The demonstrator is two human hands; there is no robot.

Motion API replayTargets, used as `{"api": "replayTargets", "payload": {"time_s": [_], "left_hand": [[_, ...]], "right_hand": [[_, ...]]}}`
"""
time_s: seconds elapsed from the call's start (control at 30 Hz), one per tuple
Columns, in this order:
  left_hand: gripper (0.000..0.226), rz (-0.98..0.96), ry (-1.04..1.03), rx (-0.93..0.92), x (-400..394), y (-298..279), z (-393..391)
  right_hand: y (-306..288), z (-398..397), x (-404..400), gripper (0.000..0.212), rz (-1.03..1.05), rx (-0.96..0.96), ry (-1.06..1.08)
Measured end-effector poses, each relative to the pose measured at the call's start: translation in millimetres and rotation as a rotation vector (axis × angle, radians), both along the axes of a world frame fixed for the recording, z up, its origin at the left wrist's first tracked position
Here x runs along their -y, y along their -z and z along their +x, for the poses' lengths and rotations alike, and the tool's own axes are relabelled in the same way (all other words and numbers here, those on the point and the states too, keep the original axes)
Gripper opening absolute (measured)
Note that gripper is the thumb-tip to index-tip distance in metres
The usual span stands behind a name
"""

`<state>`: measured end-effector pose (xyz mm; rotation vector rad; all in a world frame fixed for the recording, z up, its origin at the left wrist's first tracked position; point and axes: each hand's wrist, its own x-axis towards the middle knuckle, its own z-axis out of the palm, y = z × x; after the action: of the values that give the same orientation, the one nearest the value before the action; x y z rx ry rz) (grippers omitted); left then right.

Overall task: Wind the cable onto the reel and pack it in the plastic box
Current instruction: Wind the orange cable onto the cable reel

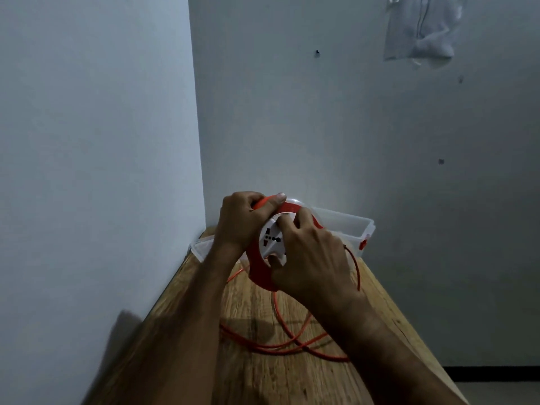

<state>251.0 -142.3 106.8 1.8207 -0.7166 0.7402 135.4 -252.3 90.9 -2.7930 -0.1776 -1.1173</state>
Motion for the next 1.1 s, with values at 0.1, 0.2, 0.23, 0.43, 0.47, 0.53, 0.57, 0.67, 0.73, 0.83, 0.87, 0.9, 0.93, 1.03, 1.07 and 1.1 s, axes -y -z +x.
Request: {"api": "replayTargets", "payload": {"time_s": [0.1,0.2,0.23,0.43,0.47,0.53,0.57,0.67,0.73,0.83,0.87,0.9,0.93,1.03,1.07,1.1], "left_hand": [[0.037,0.006,0.016,0.002,0.6,0.0,0.5],[0.039,0.03,0.013,0.011,2.3,1.7,1.9],[0.039,0.038,0.014,0.01,2.9,2.4,1.9],[0.043,0.048,-0.028,0.057,13.8,4.6,-1.0],[0.044,0.05,-0.042,0.072,16.0,4.8,-1.8],[0.047,0.049,-0.065,0.103,19.4,4.6,-3.4],[0.047,0.05,-0.073,0.117,20.6,4.6,-4.1],[0.05,0.075,-0.083,0.153,21.8,3.9,-5.8],[0.053,0.102,-0.093,0.171,21.2,2.9,-6.0],[0.051,0.132,-0.086,0.179,21.1,3.4,-6.9],[0.05,0.136,-0.084,0.175,20.6,3.3,-7.1],[0.048,0.13,-0.084,0.164,19.2,2.6,-6.5],[0.046,0.111,-0.082,0.147,16.3,1.0,-5.2],[0.04,0.033,-0.052,0.087,0.9,-6.5,-0.7],[0.04,0.025,-0.037,0.073,-4.4,-9.3,-0.7],[0.039,0.024,-0.025,0.063,-8.2,-11.8,-1.3]], "right_hand": [[6.8,9.9,5.1,0.056,0.076,0.056,-0.052],[9.7,11.2,9.1,0.053,0.153,0.074,-0.096],[11.1,11.4,9.4,0.052,0.19,0.088,-0.102],[22.1,15.3,2.9,0.052,0.626,0.172,-0.073],[24.4,17.7,3.3,0.046,0.68,0.196,-0.067],[28.2,24.0,4.2,0.033,0.81,0.21,-0.031],[28.8,25.7,4.3,0.034,0.914,0.188,-0.022],[25.9,25.7,1.9,0.036,1.387,0.047,-0.1],[20.0,23.6,1.5,0.032,1.7,-0.045,-0.122],[6.9,18.9,-0.2,0.048,2.158,-0.15,-0.184],[3.0,16.0,0.2,0.055,2.24,-0.171,-0.207],[-1.2,12.8,0.8,0.051,2.238,-0.208,-0.246],[-4.3,9.8,1.3,0.041,2.157,-0.25,-0.286],[-9.7,2.2,5.5,0.017,1.408,-0.141,-0.316],[-9.6,2.3,9.2,0.018,1.044,0.013,-0.268],[-10.2,3.3,13.5,0.02,0.692,0.153,-0.201]]}}
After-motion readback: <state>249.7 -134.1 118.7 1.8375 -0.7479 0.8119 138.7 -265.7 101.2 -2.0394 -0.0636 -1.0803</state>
